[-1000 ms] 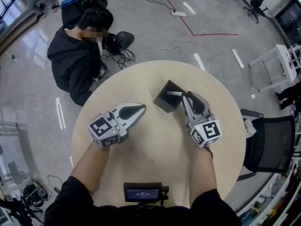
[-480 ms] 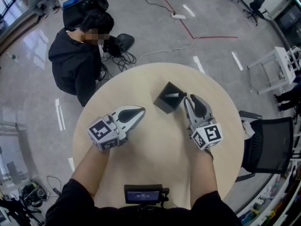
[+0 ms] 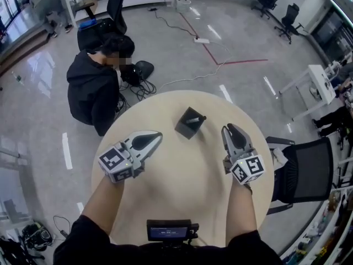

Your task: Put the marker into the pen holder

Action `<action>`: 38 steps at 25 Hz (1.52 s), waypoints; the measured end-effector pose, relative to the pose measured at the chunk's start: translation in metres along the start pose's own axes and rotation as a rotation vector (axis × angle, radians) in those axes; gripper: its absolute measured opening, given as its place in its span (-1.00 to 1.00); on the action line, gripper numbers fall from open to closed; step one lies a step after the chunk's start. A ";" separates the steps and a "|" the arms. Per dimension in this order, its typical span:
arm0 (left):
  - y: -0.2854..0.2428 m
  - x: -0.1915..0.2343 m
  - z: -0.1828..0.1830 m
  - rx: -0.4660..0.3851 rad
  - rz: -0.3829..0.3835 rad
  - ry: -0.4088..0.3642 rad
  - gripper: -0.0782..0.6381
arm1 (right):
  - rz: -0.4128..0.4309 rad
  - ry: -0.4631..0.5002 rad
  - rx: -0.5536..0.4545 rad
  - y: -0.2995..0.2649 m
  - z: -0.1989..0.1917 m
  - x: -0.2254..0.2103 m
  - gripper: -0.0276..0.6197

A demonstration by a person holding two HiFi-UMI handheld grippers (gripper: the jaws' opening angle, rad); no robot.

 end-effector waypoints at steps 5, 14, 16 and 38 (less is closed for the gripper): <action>0.021 -0.033 0.049 -0.050 0.011 -0.024 -0.79 | 0.015 0.019 -0.035 0.039 0.054 0.020 -0.68; 0.079 -0.109 0.103 -0.081 0.004 -0.062 -0.79 | 0.015 0.055 -0.068 0.108 0.128 0.074 -0.90; 0.092 -0.122 0.111 -0.073 -0.003 -0.072 -0.79 | 0.019 0.057 -0.066 0.120 0.142 0.087 -0.90; 0.212 -0.238 0.176 -0.082 -0.061 -0.140 -0.79 | 0.020 0.039 -0.033 0.258 0.194 0.202 -0.90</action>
Point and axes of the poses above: the fingertips, and each gripper's own axes: y backward along the fingers, x to its left, z out of its top, the point moved 5 cm from there along y, backward along the fingers, and after that the axes turned 3 degrees about -z, right-handed, at the moved point
